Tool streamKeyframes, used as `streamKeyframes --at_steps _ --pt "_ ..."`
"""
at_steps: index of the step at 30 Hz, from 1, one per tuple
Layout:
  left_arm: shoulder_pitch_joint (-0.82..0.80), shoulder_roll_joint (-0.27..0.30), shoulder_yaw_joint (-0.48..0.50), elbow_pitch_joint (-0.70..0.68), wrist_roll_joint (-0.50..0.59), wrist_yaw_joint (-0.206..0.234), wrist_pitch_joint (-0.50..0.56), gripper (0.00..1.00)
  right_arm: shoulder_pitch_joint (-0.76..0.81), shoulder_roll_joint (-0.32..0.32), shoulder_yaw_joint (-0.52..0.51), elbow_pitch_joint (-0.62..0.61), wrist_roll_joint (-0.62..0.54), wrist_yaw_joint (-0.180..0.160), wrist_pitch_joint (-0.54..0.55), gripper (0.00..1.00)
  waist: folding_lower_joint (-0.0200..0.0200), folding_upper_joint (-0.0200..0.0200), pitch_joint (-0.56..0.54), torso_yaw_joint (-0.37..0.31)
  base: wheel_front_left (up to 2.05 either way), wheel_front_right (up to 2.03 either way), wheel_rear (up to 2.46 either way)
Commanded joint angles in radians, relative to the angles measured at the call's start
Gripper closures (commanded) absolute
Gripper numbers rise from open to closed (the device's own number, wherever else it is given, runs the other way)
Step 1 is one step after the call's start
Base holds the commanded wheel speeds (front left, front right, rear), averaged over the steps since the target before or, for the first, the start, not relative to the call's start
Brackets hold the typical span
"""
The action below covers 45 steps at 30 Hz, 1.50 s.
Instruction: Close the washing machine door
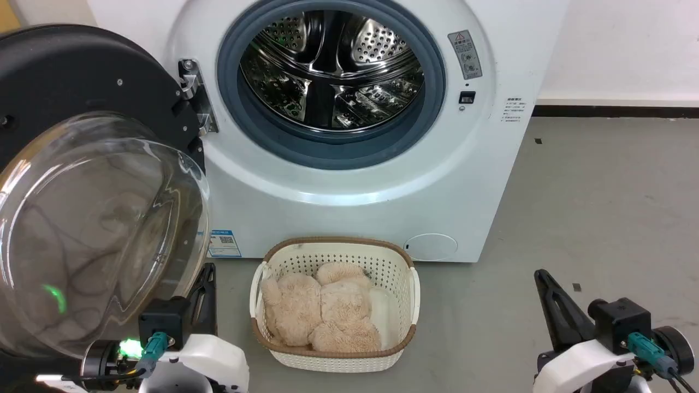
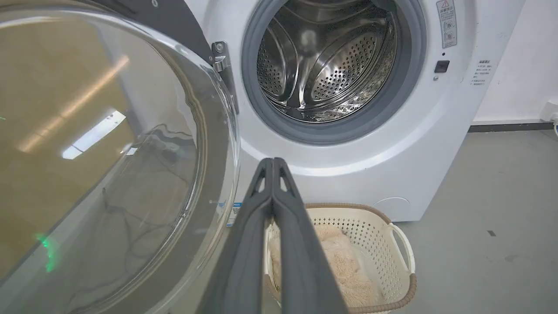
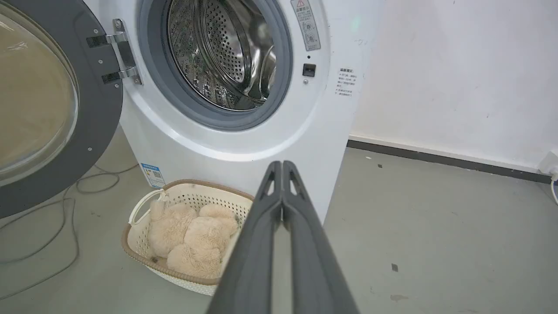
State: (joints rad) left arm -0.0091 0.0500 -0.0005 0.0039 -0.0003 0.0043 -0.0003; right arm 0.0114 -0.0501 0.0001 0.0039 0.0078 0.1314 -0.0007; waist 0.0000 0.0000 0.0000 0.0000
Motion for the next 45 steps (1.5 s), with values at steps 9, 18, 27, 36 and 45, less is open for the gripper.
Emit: streamKeyframes --at_steps 9,18,27,36,45 --pt "0.009 0.000 0.000 -0.004 0.000 -0.004 0.000 1.00 -0.011 0.000 0.000 -0.004 -0.008 -0.001 0.001 1.00 0.0000 0.0000 0.000 0.000 0.00 0.00 0.00" --pt "0.009 0.000 0.000 -0.004 0.000 -0.004 0.000 1.00 -0.011 0.000 0.000 -0.004 -0.008 -0.001 0.001 1.00 0.0000 0.0000 0.000 0.000 0.00 0.00 0.00" --pt "0.000 0.000 0.000 0.001 0.000 0.002 -0.001 0.00 0.000 0.000 0.000 0.001 0.001 0.000 -0.001 0.00 0.0000 0.0000 0.000 0.000 0.00 0.00 0.00" --pt "-0.003 0.000 -0.008 0.003 -0.001 0.026 -0.018 0.00 -0.003 0.000 -0.009 0.002 0.024 0.000 -0.018 0.00 0.0000 0.0000 0.003 0.000 0.00 0.00 0.00" --pt "-0.008 0.000 -0.018 0.000 -0.001 0.052 -0.036 0.00 -0.006 0.000 -0.019 0.001 0.058 0.000 -0.036 0.00 0.0000 0.0000 0.006 0.002 0.00 0.00 0.00"
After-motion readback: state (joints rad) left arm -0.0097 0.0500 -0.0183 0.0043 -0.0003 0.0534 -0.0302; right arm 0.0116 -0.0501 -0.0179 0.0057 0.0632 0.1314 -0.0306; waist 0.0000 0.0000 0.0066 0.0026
